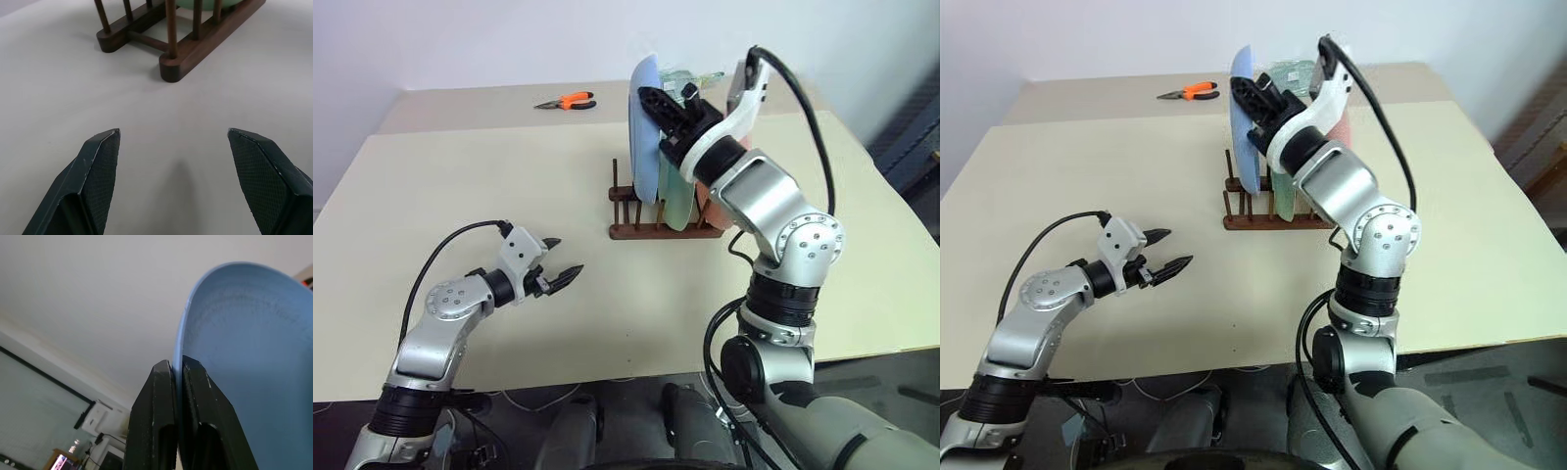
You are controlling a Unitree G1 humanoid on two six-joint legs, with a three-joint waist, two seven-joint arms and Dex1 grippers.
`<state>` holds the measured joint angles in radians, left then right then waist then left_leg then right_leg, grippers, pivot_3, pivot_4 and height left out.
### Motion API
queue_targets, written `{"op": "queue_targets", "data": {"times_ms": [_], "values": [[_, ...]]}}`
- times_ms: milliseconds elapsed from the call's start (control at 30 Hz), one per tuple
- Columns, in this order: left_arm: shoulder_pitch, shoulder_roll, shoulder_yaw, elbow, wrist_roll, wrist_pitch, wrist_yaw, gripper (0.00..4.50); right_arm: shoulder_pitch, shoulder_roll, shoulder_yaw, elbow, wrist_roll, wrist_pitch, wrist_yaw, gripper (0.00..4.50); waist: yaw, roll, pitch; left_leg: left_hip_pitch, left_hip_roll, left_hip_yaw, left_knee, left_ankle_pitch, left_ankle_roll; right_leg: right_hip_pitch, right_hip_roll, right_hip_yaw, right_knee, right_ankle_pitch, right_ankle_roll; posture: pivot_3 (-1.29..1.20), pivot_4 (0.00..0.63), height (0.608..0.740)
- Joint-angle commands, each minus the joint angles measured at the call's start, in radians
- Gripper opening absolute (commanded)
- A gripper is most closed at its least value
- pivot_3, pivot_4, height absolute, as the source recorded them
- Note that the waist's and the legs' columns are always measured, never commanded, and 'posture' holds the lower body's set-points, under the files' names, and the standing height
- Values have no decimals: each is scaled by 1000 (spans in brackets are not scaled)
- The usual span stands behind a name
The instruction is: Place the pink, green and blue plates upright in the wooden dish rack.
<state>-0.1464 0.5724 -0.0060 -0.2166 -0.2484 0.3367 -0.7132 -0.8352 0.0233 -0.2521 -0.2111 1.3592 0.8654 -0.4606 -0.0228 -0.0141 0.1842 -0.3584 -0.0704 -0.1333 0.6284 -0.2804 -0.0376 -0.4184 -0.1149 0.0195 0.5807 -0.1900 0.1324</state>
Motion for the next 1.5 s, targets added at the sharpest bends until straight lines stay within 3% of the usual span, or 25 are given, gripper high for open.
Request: {"op": "queue_targets", "data": {"times_ms": [33,467,900,1000,1100,1200,1333,1467,1500], "values": [[-10,-8,0,-27,3,-18,6,3615,2,4,18,7,14,-13,-15,62,2,0,0,0,0,0,0,0,0,0,0,0,0,0,0,0,150,740],[-15,-8,-6,-20,10,-20,4,3615,-141,-50,18,-35,113,-49,-33,62,1,0,0,0,0,0,0,0,0,-1,1,0,0,0,0,0,150,740],[-15,-10,-1,-24,19,-19,6,3615,-54,-35,54,135,-11,-91,3,62,3,0,0,-1,0,1,0,0,0,0,1,1,-1,0,0,0,150,740],[-14,-12,-2,-29,20,-17,9,3615,-70,-49,66,157,-71,-100,66,1025,3,0,0,-1,0,1,0,0,0,-1,1,1,-1,0,0,0,150,740],[-8,-10,-2,-38,21,-14,12,3615,-102,-169,180,72,-281,-120,230,2475,4,0,0,-2,0,1,1,0,0,-1,1,1,-1,0,0,0,150,740],[-2,-9,-4,-45,23,-13,14,3615,-110,-313,261,-42,-461,-189,408,2475,6,0,0,-3,0,1,1,0,0,-1,0,0,-2,0,1,0,150,740],[5,-6,-8,-52,27,-13,17,3615,-27,-541,224,-242,-518,-243,693,2475,9,-3,-1,-6,0,1,1,0,0,-2,0,0,-3,-1,2,0,150,740],[0,-6,-4,-42,25,-19,19,3615,222,-745,25,-309,-452,-206,852,2475,15,-10,-5,-6,-1,-1,3,0,0,0,-2,-2,-5,-2,3,0,150,740],[1,-5,-3,-37,23,-23,16,3615,345,-798,-47,-306,-460,-202,922,2475,18,-10,-5,-7,-1,0,3,0,0,1,-3,-2,-6,-5,4,0,150,740]]}}
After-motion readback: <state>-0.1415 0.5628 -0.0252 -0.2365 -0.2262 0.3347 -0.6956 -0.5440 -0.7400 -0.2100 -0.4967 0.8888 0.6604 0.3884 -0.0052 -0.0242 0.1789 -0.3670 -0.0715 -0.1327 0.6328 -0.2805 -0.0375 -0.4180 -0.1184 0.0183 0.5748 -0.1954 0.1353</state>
